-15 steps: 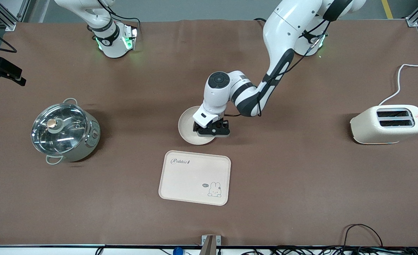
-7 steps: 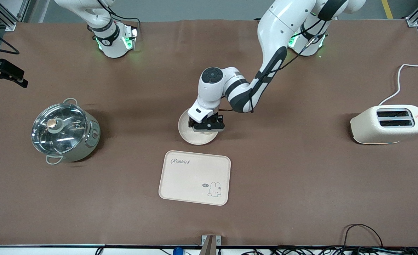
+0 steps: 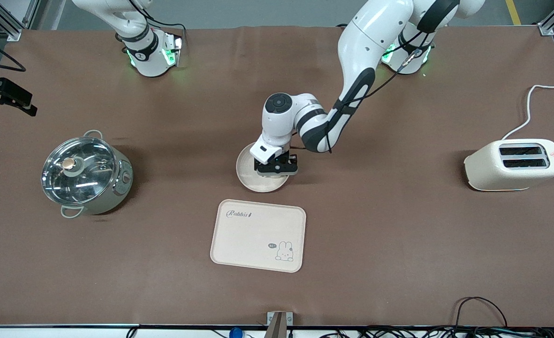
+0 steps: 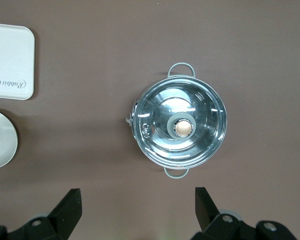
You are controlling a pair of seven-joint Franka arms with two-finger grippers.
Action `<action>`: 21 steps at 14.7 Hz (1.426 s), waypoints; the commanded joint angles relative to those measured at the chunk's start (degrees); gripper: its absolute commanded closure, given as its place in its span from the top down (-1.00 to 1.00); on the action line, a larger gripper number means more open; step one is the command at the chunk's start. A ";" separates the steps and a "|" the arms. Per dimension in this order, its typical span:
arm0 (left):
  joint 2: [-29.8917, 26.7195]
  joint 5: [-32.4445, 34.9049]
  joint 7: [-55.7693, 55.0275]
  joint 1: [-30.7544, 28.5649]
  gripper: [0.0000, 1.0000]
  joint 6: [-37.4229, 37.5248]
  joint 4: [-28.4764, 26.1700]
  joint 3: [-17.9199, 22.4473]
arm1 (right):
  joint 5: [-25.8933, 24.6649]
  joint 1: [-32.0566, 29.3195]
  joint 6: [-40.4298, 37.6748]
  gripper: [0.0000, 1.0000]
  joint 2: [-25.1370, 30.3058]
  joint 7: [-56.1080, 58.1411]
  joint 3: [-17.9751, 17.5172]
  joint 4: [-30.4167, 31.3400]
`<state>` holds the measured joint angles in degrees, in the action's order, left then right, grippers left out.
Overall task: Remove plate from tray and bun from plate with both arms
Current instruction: 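Grasp the white bun with the left gripper and lift it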
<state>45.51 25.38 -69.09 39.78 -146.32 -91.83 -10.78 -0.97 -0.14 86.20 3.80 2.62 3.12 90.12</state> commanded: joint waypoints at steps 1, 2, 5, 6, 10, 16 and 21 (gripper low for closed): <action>-0.34 1.16 -2.71 0.65 -0.15 0.33 -0.28 0.41 | -0.18 -0.30 0.90 1.00 -0.63 -0.07 -0.48 -0.91; -0.34 1.07 -2.98 0.56 -0.41 0.51 -0.28 0.32 | -0.18 -0.30 0.82 1.00 -0.63 -0.07 -0.48 -1.00; -1.21 0.55 -3.16 0.48 -0.98 3.03 -0.10 0.15 | 1.49 -0.30 0.90 1.00 -0.55 0.02 -0.39 -1.00; -2.26 0.46 -2.55 -0.05 -0.99 6.28 0.25 0.06 | 1.75 -0.30 0.99 1.00 -0.55 0.11 -0.31 -1.00; -9.28 -6.89 13.48 -8.98 -0.99 18.68 0.34 -3.36 | 1.85 -0.66 0.46 1.00 -0.55 0.20 -0.13 -0.47; -15.72 -13.87 45.84 -27.35 -1.00 25.29 -1.94 -3.90 | 1.85 -0.04 0.03 1.00 -0.55 -0.15 -0.48 -0.38; -14.58 -13.69 53.25 -38.70 -0.92 10.40 -12.38 -6.53 | 1.85 1.10 0.64 1.00 -0.55 -0.24 -0.48 -0.38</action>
<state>31.18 12.14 -17.43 3.51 -128.44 -97.96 -16.04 -0.04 0.27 86.91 3.28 2.62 2.65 90.05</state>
